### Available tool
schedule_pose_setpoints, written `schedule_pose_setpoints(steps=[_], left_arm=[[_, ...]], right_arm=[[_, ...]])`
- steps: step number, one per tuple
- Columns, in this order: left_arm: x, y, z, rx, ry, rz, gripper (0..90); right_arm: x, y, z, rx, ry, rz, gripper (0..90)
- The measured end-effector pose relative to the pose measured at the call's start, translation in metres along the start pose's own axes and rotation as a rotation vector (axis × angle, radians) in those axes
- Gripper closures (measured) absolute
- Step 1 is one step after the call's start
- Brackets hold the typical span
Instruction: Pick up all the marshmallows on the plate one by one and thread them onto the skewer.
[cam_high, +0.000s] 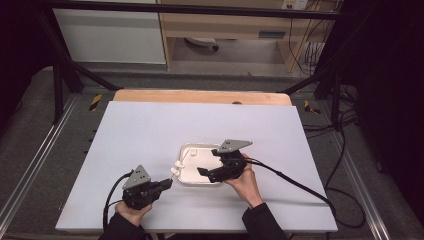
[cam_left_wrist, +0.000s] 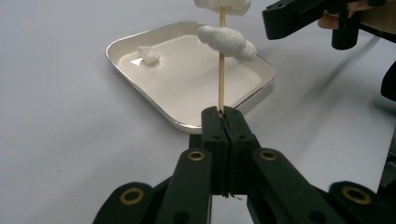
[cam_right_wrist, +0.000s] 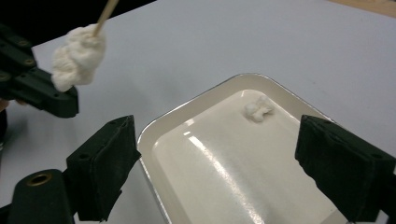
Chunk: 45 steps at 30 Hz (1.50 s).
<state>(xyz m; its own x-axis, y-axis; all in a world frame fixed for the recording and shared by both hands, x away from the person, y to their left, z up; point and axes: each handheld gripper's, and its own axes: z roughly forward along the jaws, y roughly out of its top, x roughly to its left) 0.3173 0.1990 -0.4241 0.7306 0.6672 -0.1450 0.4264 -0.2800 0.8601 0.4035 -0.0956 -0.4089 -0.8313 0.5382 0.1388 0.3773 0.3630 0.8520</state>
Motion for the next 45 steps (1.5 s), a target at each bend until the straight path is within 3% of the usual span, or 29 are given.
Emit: schedule_pose_setpoints(steps=[6, 10, 26, 33, 45], left_arm=[[0.001, 0.000, -0.002, -0.008, -0.001, -0.004, 88.3], [0.003, 0.000, -0.002, -0.011, 0.000, -0.009, 88.3], [0.005, 0.000, -0.004, -0.014, 0.003, -0.011, 88.3], [0.005, 0.000, -0.004, -0.012, 0.002, -0.010, 88.3], [0.005, 0.000, -0.004, -0.009, -0.001, -0.009, 88.3]], right_arm=[[-0.011, 0.005, 0.017, 0.042, -0.047, 0.042, 9.9], [-0.014, 0.012, 0.029, 0.071, -0.080, 0.030, 9.8], [-0.020, 0.025, 0.073, 0.158, -0.133, 0.037, 9.1], [-0.027, 0.025, 0.081, 0.178, -0.123, 0.051, 22.5], [-0.032, 0.021, 0.096, 0.222, -0.137, 0.027, 45.1]])
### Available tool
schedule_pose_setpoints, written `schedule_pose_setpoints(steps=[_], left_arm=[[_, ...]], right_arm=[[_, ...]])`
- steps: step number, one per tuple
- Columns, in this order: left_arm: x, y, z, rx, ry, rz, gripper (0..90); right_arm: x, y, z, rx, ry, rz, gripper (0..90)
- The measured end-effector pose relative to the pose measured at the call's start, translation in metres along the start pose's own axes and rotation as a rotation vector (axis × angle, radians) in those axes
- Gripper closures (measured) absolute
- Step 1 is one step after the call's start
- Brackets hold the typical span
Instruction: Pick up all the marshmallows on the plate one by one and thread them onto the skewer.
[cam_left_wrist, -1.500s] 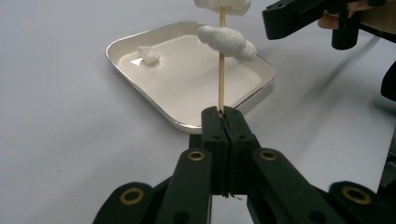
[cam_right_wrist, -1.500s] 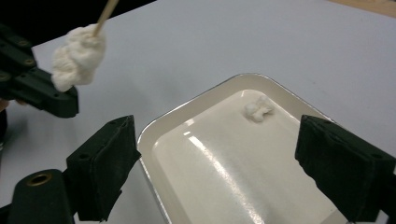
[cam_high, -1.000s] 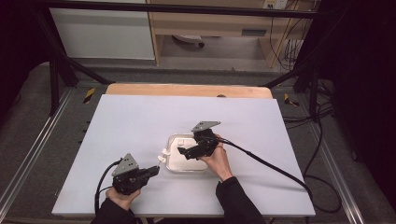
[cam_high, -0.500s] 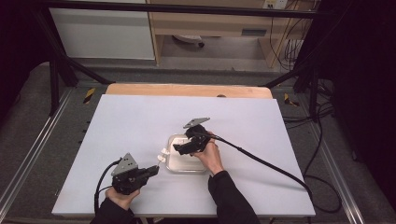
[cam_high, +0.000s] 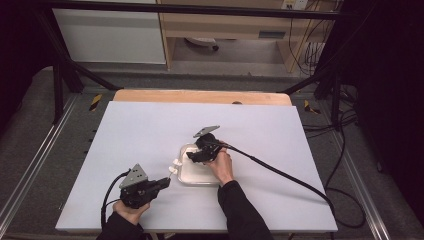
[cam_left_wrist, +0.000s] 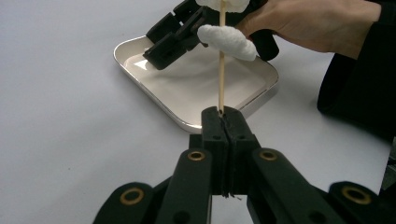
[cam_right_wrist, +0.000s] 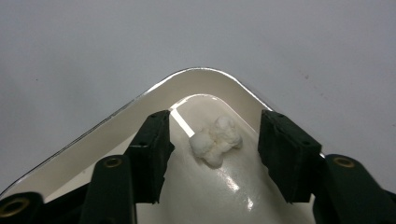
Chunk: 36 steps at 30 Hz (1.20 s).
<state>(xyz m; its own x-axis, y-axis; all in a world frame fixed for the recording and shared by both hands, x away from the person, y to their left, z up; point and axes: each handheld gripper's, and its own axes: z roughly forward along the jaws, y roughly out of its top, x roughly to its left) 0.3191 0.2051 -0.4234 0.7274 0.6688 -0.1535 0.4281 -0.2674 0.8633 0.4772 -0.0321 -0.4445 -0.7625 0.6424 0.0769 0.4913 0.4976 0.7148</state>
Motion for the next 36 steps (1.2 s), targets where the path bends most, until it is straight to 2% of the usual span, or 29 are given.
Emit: schedule_pose_setpoints(steps=[9, 11, 13, 16, 24, 30, 36], left_arm=[[0.000, 0.000, 0.000, 0.001, -0.002, 0.003, 88.3], [0.000, 0.000, 0.000, 0.002, -0.002, 0.002, 88.3], [0.000, 0.000, 0.000, 0.003, -0.002, 0.003, 88.3], [0.000, 0.000, 0.000, 0.002, -0.002, 0.003, 88.3], [0.000, 0.000, 0.001, 0.003, -0.003, 0.004, 88.3], [-0.001, 0.000, 0.000, 0.002, -0.004, 0.006, 88.4], [-0.002, 0.000, 0.001, 0.002, -0.005, 0.006, 88.4]], right_arm=[[0.001, 0.001, 0.002, 0.009, -0.003, -0.026, 56.5], [0.001, 0.001, 0.002, 0.026, -0.005, -0.036, 58.4], [0.002, 0.001, 0.003, 0.024, -0.015, -0.063, 60.4], [0.003, 0.000, 0.002, 0.024, -0.027, -0.075, 63.1], [0.004, 0.000, 0.001, 0.019, -0.040, -0.070, 70.1], [0.005, 0.002, -0.009, 0.004, -0.011, -0.066, 71.6], [0.010, 0.005, -0.032, -0.032, 0.037, -0.058, 72.1]])
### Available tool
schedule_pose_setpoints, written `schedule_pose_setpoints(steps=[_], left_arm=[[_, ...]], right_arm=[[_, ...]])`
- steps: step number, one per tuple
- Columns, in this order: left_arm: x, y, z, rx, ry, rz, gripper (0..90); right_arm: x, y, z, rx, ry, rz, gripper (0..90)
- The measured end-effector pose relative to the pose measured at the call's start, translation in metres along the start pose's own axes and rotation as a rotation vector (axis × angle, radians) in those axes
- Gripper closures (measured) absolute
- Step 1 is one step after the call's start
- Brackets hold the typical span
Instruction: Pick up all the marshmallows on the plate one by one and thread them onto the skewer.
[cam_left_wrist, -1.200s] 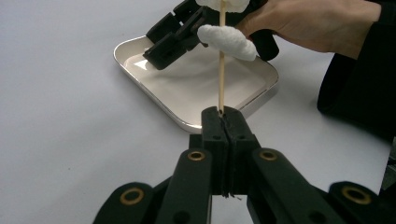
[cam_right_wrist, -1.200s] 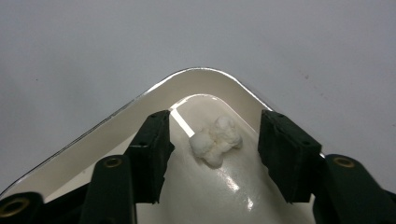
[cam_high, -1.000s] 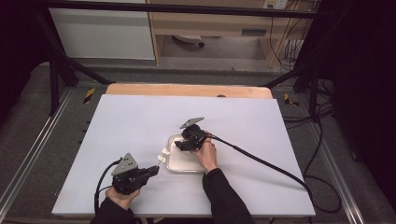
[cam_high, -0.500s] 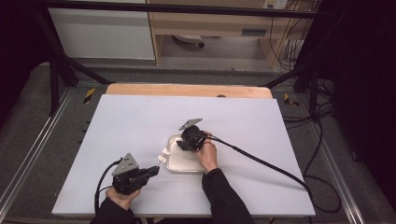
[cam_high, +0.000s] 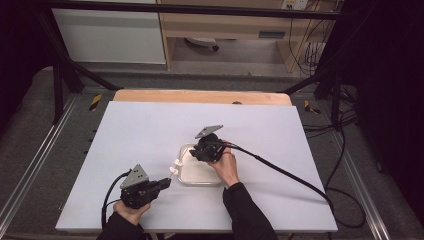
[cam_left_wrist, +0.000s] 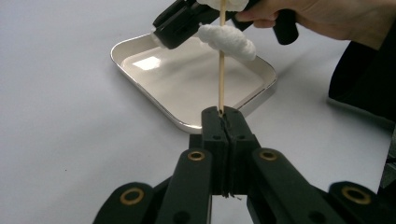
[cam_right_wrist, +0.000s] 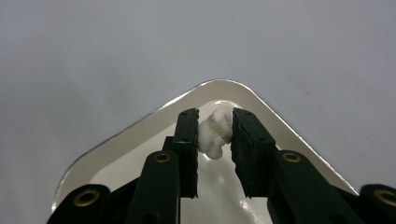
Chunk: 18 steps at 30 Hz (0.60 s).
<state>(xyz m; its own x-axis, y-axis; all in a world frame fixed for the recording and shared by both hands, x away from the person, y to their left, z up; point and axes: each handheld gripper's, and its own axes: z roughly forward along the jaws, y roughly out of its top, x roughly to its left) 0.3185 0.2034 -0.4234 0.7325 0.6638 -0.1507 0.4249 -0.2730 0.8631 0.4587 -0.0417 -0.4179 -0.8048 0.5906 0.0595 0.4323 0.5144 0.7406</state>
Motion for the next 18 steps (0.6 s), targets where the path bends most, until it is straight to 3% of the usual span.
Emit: schedule_pose_setpoints(steps=[8, 18], left_arm=[[-0.002, 0.000, 0.002, 0.006, -0.003, 0.008, 88.4], [-0.008, 0.000, 0.004, 0.010, -0.014, 0.035, 88.4]], right_arm=[[0.001, -0.011, -0.037, -0.082, 0.079, 0.025, 72.7], [-0.001, -0.021, -0.086, -0.231, 0.200, 0.090, 73.3]])
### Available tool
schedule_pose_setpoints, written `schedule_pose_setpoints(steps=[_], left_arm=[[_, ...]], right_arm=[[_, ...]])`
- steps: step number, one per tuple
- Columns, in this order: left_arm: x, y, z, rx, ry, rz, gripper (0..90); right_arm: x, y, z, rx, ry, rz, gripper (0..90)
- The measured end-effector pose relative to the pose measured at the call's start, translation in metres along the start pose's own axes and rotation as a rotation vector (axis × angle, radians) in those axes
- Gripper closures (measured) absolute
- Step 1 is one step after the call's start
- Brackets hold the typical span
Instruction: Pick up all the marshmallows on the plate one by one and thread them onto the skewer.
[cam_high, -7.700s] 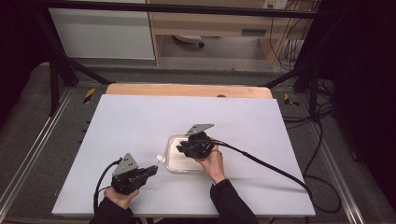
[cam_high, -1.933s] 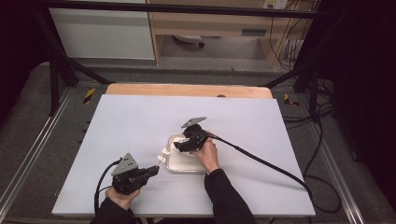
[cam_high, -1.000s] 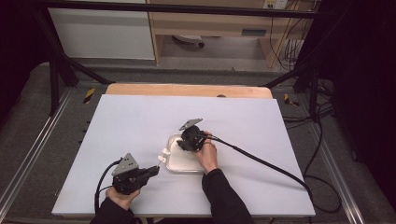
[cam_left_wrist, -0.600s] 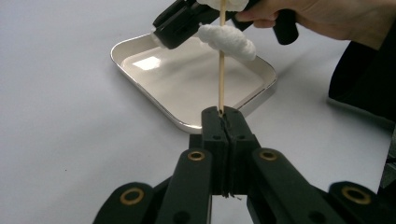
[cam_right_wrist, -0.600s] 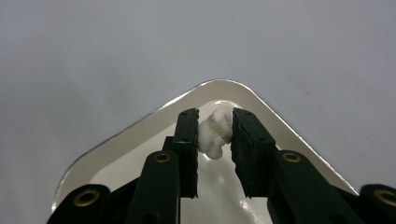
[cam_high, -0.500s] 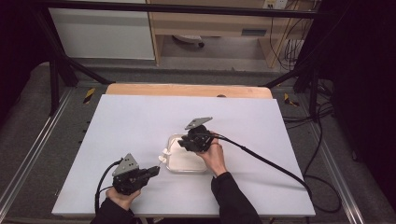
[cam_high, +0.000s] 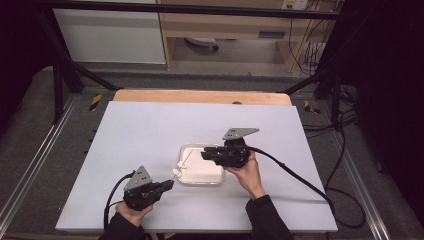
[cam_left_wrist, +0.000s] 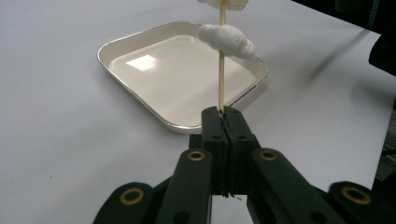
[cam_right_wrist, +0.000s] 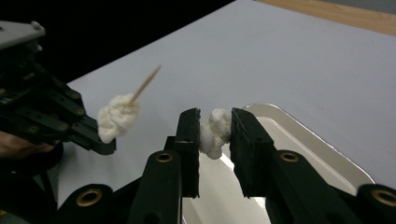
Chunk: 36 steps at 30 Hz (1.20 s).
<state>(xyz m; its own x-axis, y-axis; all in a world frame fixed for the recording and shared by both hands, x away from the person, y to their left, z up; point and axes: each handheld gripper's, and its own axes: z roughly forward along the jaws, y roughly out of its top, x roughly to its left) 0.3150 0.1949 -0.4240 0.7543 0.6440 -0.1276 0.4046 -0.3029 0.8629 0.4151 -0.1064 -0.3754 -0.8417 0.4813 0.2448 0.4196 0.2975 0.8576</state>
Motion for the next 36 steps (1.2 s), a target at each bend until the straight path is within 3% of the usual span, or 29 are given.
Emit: schedule_pose_setpoints(steps=[8, 16, 21, 36], left_arm=[[-0.004, 0.001, 0.001, 0.000, -0.015, 0.021, 88.3], [-0.008, 0.001, 0.003, 0.001, -0.029, 0.042, 88.4], [-0.009, 0.001, 0.004, 0.003, -0.034, 0.048, 88.4], [-0.011, 0.002, 0.004, 0.003, -0.041, 0.062, 88.4]], right_arm=[[0.005, 0.007, -0.028, -0.076, 0.050, 0.027, 73.1], [0.006, 0.013, -0.037, -0.128, 0.118, 0.068, 73.3], [0.005, 0.015, -0.035, -0.127, 0.144, 0.094, 73.3], [0.006, 0.016, -0.021, -0.088, 0.172, 0.095, 73.3]])
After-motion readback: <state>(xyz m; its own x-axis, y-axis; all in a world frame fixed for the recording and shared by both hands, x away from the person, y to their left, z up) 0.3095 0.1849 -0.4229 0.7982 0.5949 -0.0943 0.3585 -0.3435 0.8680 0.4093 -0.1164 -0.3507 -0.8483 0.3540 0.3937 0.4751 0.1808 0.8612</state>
